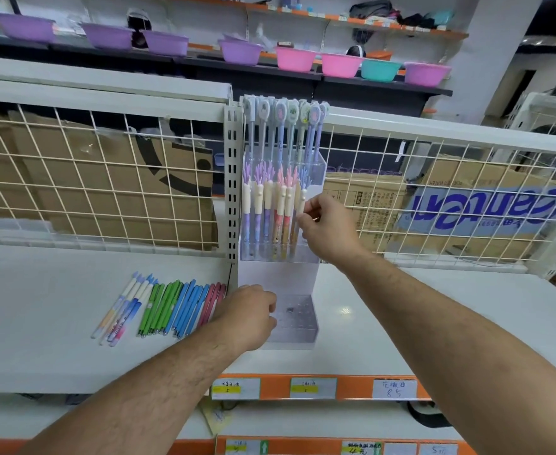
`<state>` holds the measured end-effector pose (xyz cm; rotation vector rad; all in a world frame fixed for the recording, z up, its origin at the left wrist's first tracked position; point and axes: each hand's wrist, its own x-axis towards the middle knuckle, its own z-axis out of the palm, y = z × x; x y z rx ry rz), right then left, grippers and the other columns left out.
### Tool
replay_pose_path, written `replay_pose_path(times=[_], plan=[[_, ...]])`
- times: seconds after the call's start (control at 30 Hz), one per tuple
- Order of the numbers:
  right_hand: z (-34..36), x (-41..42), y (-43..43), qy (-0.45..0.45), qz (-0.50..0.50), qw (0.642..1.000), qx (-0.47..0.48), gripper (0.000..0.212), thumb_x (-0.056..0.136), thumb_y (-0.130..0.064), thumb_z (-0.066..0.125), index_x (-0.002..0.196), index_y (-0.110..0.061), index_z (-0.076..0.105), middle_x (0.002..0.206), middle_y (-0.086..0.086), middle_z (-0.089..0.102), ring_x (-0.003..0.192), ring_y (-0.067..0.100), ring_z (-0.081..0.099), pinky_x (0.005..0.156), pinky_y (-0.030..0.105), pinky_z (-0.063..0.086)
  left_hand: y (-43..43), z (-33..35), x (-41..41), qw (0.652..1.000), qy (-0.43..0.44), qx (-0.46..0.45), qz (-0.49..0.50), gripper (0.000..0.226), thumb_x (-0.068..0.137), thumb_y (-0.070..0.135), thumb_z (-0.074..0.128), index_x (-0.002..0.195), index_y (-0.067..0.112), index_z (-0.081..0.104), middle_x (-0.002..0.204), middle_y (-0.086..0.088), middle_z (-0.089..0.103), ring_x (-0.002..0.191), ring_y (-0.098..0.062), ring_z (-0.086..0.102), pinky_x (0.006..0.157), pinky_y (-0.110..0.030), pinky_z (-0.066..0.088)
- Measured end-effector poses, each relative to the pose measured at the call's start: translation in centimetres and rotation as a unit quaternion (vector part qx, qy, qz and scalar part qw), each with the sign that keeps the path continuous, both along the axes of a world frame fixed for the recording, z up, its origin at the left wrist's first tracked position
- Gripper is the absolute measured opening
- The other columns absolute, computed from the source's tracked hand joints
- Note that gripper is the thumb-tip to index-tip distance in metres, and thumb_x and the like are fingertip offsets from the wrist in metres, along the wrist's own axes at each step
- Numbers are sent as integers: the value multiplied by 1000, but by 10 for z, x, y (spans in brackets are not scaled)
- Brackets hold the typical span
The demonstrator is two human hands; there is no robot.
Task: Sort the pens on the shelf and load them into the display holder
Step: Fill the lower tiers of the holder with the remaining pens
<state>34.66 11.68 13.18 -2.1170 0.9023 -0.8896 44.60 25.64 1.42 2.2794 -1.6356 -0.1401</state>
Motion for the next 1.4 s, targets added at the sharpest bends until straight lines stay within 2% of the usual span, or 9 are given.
replay_pose_path(times=[0.2, 0.4, 0.57, 0.67, 0.77, 0.87, 1.17, 1.33, 1.4], plan=[[-5, 2, 0, 3, -12, 1000, -5, 14, 97, -20, 59, 84, -22, 57, 81, -1, 67, 79, 24, 68, 71, 41, 58, 0, 0, 0, 1000, -5, 6, 0, 21, 94, 35, 58, 111, 26, 65, 107, 4, 57, 101, -17, 51, 76, -29, 44], [-18, -4, 1, -10, -36, 999, -16, 8, 94, -28, 64, 89, -22, 61, 81, -7, 65, 73, 7, 60, 59, 24, 44, 0, -1, 0, 1000, -9, 5, -2, 21, 93, 34, 58, 111, 25, 66, 105, 4, 57, 101, -17, 51, 76, -29, 44], [-36, -17, 13, 8, -22, 1000, -13, 9, 90, -24, 64, 82, -22, 61, 75, -9, 64, 70, 9, 60, 63, 30, 51, 0, -3, -1, 1000, -15, 1, 2, 24, 94, 34, 56, 113, 23, 66, 109, 3, 58, 103, -17, 51, 74, -27, 37], [-54, -25, 25, 67, 17, 997, -28, 11, 89, -26, 63, 79, -22, 61, 72, -9, 65, 69, 10, 61, 64, 32, 52, 1, -2, -3, 1000, -6, 0, 11, 27, 95, 36, 56, 116, 23, 66, 112, 2, 59, 107, -18, 52, 81, -29, 44], [-76, -32, 33, 162, 62, 983, -51, 6, 90, -29, 62, 91, -24, 64, 87, -9, 69, 81, 14, 64, 73, 35, 55, 4, 0, -6, 999, 9, -2, 36, 29, 94, 40, 58, 118, 26, 63, 114, 4, 58, 107, -18, 53, 87, -35, 49], [-94, -37, 38, 221, 97, 967, -84, 19, 92, -32, 60, 108, -22, 64, 102, -4, 70, 93, 21, 64, 78, 35, 55, 10, 0, -10, 998, 6, -18, 56, 30, 94, 39, 57, 121, 26, 61, 115, 5, 56, 111, -17, 49, 88, -34, 47], [-108, -26, 53, 202, 126, 964, -117, 23, 95, -35, 61, 114, -22, 65, 107, -3, 70, 92, 20, 64, 78, 34, 55, 41, 0, 4, 992, 2, -44, 116, 30, 94, 38, 57, 120, 24, 61, 121, 4, 57, 118, -18, 48, 90, -32, 43], [-106, 3, 77, 195, 138, 963, -127, 17, 95, -33, 60, 107, -22, 65, 104, -3, 69, 92, 20, 63, 78, 33, 52, 63, 2, 30, 992, -3, -62, 115, 9, 92, 31, 57, 94, 23, 60, 92, 10, 49, 101, -18, 51, 73, -29, 41], [-106, 20, 93, 189, 143, 963, -128, 15, 94, -31, 60, 101, -20, 65, 99, -1, 69, 90, 23, 63, 77, 36, 53, 76, 1, 48, 991, 1, -60, 120, 11, 91, 31, 58, 95, 22, 62, 96, 7, 56, 101, -19, 52, 76, -31, 44]])
